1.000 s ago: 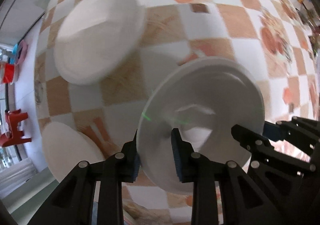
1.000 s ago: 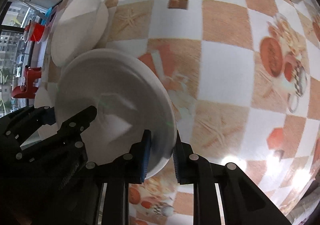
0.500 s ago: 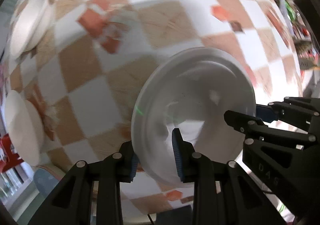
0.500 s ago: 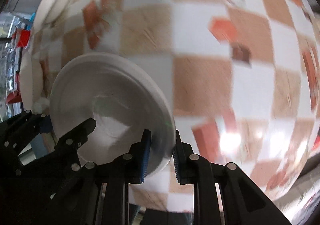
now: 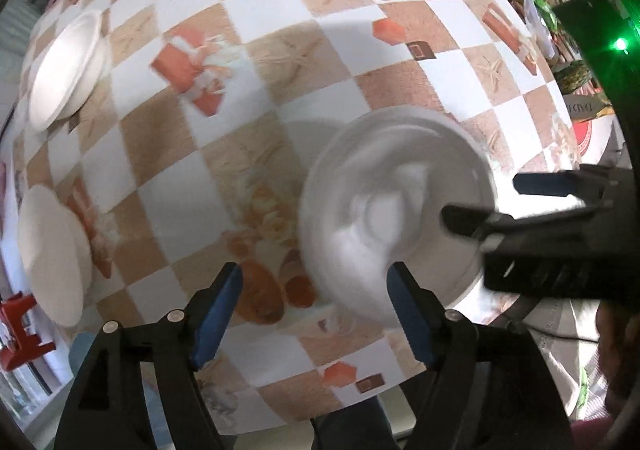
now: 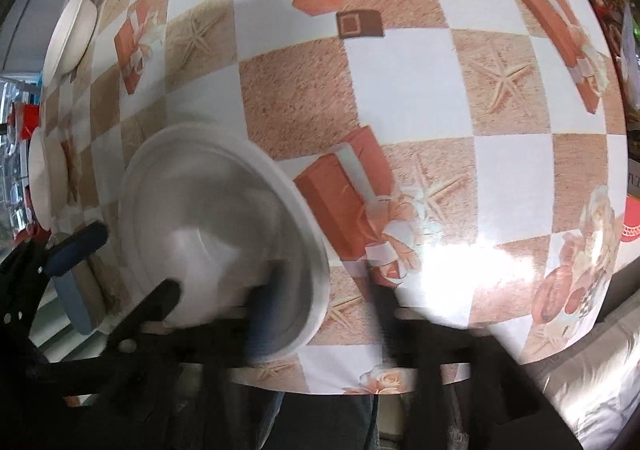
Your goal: Organize plates and bowls
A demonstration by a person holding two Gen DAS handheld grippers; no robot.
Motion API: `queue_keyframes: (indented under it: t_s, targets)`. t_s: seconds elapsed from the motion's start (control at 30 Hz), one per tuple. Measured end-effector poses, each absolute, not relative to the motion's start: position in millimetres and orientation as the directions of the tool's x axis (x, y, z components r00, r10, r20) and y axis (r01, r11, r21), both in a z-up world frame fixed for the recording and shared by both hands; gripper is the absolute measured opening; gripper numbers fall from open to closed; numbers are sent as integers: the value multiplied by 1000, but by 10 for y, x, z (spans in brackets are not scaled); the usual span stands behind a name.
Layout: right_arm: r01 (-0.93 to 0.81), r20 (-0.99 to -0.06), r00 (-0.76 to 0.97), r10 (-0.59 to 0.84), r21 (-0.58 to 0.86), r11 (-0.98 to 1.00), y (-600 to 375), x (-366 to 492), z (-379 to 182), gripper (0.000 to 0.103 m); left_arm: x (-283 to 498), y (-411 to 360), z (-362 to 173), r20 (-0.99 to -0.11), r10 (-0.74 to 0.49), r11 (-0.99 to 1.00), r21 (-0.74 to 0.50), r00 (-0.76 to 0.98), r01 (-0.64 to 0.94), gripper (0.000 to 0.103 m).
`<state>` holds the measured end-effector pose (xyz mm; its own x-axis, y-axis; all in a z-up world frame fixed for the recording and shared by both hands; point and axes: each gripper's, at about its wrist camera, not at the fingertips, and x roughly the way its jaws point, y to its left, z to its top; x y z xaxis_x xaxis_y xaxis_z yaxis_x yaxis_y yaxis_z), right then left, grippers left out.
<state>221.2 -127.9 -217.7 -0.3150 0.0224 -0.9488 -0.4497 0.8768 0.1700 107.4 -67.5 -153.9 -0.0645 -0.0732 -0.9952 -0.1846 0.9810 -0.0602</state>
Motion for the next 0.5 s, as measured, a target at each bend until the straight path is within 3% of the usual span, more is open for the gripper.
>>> queue_keyframes:
  t_s: [0.03, 0.3, 0.5]
  targets:
    - [-444, -954, -300, 29, 167, 880, -1424, 2201, -2094, 88, 990, -636, -1519, -995, -72, 980, -59, -63, -191, 78]
    - [-402, -965, -262, 10, 118, 908, -1766, 2302, -1850, 88, 253, -492, -1438, -992, -107, 957, -86, -63, -276, 78]
    - [-374, -972, -234, 19, 108, 921, -1729, 2340, -1627, 88, 161, -449, -1263, -993, -114, 939, -99, -26, -329, 78]
